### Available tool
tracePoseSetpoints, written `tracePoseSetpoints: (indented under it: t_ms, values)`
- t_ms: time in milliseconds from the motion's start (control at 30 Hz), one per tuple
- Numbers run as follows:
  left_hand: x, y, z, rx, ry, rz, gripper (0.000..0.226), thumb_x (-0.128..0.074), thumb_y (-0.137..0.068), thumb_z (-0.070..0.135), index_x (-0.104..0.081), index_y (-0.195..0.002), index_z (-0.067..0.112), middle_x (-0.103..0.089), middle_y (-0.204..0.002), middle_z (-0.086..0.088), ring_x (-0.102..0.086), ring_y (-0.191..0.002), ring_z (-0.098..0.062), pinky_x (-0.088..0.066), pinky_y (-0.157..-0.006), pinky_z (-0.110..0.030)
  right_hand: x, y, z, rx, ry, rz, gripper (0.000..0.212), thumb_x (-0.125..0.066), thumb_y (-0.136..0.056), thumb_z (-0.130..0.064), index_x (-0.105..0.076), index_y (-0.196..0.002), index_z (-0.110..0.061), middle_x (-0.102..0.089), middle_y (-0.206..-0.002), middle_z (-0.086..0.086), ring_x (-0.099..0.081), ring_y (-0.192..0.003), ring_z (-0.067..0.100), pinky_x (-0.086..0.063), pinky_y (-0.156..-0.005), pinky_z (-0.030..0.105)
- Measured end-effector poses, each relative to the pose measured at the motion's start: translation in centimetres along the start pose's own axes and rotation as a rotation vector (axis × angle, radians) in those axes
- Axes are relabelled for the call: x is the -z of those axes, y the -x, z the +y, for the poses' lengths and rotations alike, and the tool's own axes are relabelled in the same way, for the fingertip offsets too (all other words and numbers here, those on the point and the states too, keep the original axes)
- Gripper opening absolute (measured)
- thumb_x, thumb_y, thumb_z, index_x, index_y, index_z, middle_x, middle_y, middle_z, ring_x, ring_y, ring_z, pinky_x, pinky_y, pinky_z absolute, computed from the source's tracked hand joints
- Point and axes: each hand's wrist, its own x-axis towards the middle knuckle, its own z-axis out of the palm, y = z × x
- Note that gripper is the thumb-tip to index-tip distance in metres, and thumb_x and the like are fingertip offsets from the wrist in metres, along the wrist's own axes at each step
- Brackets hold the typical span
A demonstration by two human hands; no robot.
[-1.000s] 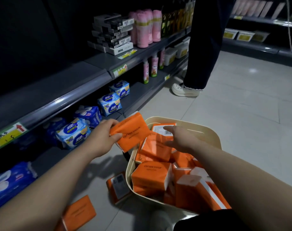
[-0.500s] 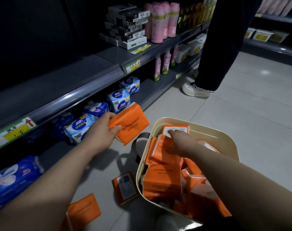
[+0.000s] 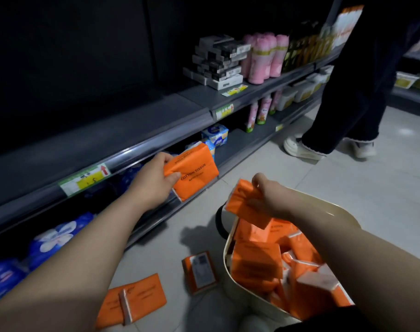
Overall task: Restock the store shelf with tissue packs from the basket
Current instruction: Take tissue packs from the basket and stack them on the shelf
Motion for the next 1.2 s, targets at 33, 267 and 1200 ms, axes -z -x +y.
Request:
tracePoseSetpoints:
  t_ms: [33, 267, 1200]
  values:
    - [0.9, 0.4, -0.2, 0.004, -0.010, 0.018, 0.024, -0.061, -0.089, 0.019, -0.053, -0.112, 0.018, -0.063, -0.101, 0.000, -0.059, -0.088, -0.019, -0.041, -0.075, -0.028, 0.5, 0.1, -1.1, 0.015, -0.043, 0.038, 0.040, -0.063, -0.086, -0.032, -0.041, -0.113, -0.012, -0.061, -0.100, 0.015, -0.058, -0.094, 0.034, -0.038, -0.070, 0.032]
    - [8.8, 3.0, -2.4, 0.001, -0.031, 0.149, 0.038, -0.056, -0.091, 0.016, -0.048, -0.127, 0.024, -0.057, -0.113, 0.004, -0.056, -0.101, -0.019, -0.040, -0.085, -0.027, 3.1, 0.1, -10.1, 0.052, -0.341, 0.218, 0.045, -0.064, -0.084, -0.044, -0.047, -0.110, -0.012, -0.061, -0.100, 0.008, -0.058, -0.092, 0.027, -0.046, -0.076, 0.036]
    - [35.5, 23.8, -20.5, 0.387, -0.166, 0.399, 0.035, -0.080, -0.074, 0.015, -0.064, -0.105, 0.022, -0.060, -0.107, 0.000, -0.059, -0.100, -0.017, -0.042, -0.085, -0.024, -1.0, 1.0, -45.3, 0.503, -0.580, 0.015, 0.043, -0.075, -0.078, -0.029, -0.048, -0.108, -0.018, -0.060, -0.103, 0.001, -0.059, -0.089, 0.017, -0.044, -0.072, 0.030]
